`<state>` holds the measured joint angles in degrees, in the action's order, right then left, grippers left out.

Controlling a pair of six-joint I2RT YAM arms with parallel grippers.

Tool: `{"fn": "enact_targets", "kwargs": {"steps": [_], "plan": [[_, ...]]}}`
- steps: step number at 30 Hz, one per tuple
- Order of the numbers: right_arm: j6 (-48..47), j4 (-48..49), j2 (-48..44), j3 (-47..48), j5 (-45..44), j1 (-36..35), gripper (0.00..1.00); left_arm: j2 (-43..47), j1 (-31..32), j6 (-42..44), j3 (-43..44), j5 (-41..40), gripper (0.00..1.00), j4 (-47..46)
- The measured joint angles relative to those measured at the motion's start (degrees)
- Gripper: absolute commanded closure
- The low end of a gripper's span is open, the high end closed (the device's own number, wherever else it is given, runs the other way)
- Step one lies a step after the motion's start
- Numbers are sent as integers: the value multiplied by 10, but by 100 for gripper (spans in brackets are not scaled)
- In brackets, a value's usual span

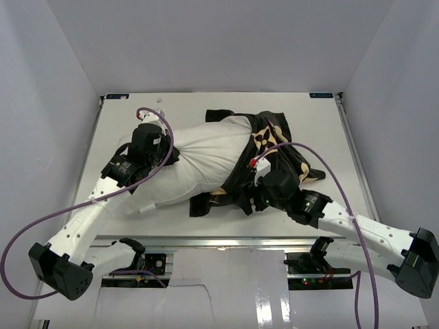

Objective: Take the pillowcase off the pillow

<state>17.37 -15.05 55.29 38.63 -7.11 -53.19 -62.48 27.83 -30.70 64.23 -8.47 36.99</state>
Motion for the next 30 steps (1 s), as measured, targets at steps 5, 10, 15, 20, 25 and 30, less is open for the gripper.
{"fn": "enact_targets", "kwargs": {"steps": [5, 10, 15, 20, 25, 30], "plan": [[60, 64, 31, -25, -54, -50, 23, 0, 15, -14, 0, 0, 100, -2], [111, 154, 125, -24, -87, -62, 22, 0, 24, -29, 0, -1, 100, -2], [138, 215, 205, -23, -121, -70, 27, -11, 27, -37, 9, -4, 100, -2], [150, 238, 233, -23, -193, -73, 92, -40, 27, -25, 41, -4, 100, 11], [159, 240, 193, -48, -247, -37, 92, -88, 28, 12, 137, 3, 100, 62], [161, 243, 88, -112, -257, 76, 92, -123, 27, 49, 227, 44, 100, 111]]}}
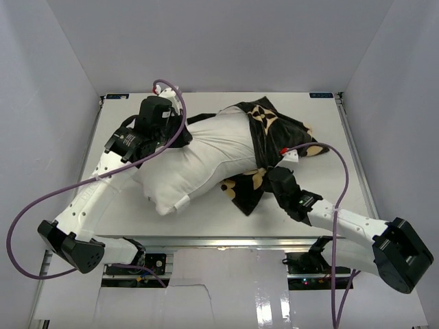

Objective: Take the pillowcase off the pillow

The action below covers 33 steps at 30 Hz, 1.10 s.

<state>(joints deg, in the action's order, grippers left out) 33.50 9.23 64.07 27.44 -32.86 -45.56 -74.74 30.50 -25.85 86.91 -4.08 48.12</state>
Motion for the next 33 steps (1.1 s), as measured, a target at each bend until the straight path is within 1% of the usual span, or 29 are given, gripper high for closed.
{"fn": "enact_targets", "kwargs": {"steps": [4, 10, 13, 17, 20, 21, 22, 23, 24, 26, 27, 29, 31, 33], "plan": [[-3, 2, -24, -10, -2, 62, 92, -3, 0, 19, 18, 21, 100, 29], [-14, 4, -25, -15, 42, 170, 92, -3, -3, 43, 21, 41, 100, 53], [-26, 10, -14, -14, 85, 245, 92, -2, -4, 54, 21, 50, 100, 58], [-43, 12, 28, 7, 152, 331, 92, 3, -4, 71, 20, 85, 100, 61], [-61, 7, 54, 35, 209, 379, 91, 17, -4, 83, 3, 108, 100, 53], [-71, 0, 57, 44, 228, 386, 75, 26, -4, 85, -10, 113, 100, 45], [-86, -11, 56, 52, 253, 390, 64, 37, -4, 87, -28, 117, 100, 39], [-87, -19, 50, 59, 263, 392, 56, 49, -5, 87, -45, 119, 100, 35], [-100, -33, 37, 62, 276, 391, 45, 64, -7, 87, -68, 121, 100, 25], [-120, -70, -13, 62, 292, 389, 38, 94, -11, 85, -109, 120, 100, 19], [-130, -89, -42, 63, 298, 388, 33, 108, -12, 83, -126, 118, 100, 15], [-150, -123, -104, 79, 312, 388, 30, 131, -14, 80, -159, 114, 100, 5], [-173, -143, -129, 118, 336, 388, 24, 152, -15, 78, -189, 111, 100, -8], [-201, -142, -122, 170, 376, 388, 21, 166, -15, 78, -214, 111, 100, -20]]}}
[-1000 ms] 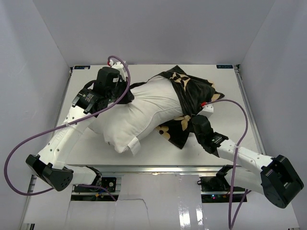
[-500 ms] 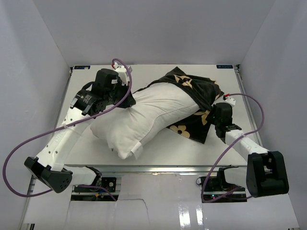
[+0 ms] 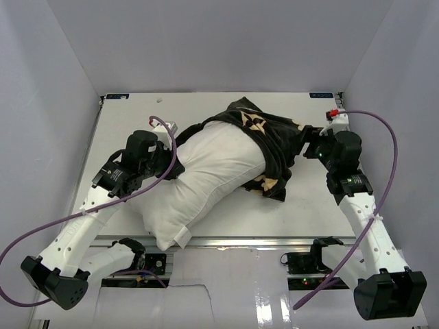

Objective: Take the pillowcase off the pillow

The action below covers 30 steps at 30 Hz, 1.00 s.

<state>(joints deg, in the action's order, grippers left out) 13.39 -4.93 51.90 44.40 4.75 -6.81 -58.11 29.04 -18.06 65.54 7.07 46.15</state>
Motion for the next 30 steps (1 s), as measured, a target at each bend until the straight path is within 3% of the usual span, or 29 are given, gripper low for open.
{"fn": "enact_targets", "kwargs": {"steps": [5, 9, 13, 16, 17, 24, 30], "plan": [[-62, 20, 92, 99, 101, -16, 22, 11, 0, 0, -29, 0, 100, -15], [-97, 3, 221, 186, 149, -43, 26, 10, 0, 2, -26, -2, 100, -19], [-120, -28, 331, 273, 155, -73, 36, -9, 0, 5, 8, -9, 100, -13], [-121, -41, 395, 313, 140, -86, 64, -32, 0, 9, 58, -25, 100, -5], [-118, -43, 412, 318, 135, -86, 91, -39, 0, 10, 75, -33, 100, -1], [-58, -47, 494, 321, 140, -17, 92, -102, 4, 13, 249, -113, 100, 64], [-4, -39, 469, 292, 125, 25, 92, -93, 8, 11, 292, -177, 100, 99]]}}
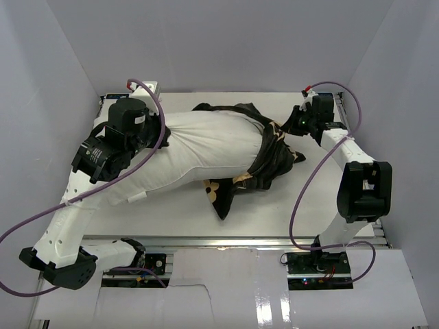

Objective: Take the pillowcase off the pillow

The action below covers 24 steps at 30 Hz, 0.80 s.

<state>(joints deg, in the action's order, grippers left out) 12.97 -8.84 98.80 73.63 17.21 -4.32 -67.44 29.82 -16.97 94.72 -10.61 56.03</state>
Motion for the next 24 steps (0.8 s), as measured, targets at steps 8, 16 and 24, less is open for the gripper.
{"fn": "enact_targets", "kwargs": {"steps": [8, 16, 24], "plan": [[45, 21, -36, -43, -4, 40, 92, 5, 8, -11, 13, -34, 100, 42], [42, 32, -59, -61, -100, 120, 92, 49, -3, -5, 84, -139, 100, 78], [24, 27, -77, -60, -63, 113, 53, 116, -9, -5, 66, -190, 100, 93]]}}
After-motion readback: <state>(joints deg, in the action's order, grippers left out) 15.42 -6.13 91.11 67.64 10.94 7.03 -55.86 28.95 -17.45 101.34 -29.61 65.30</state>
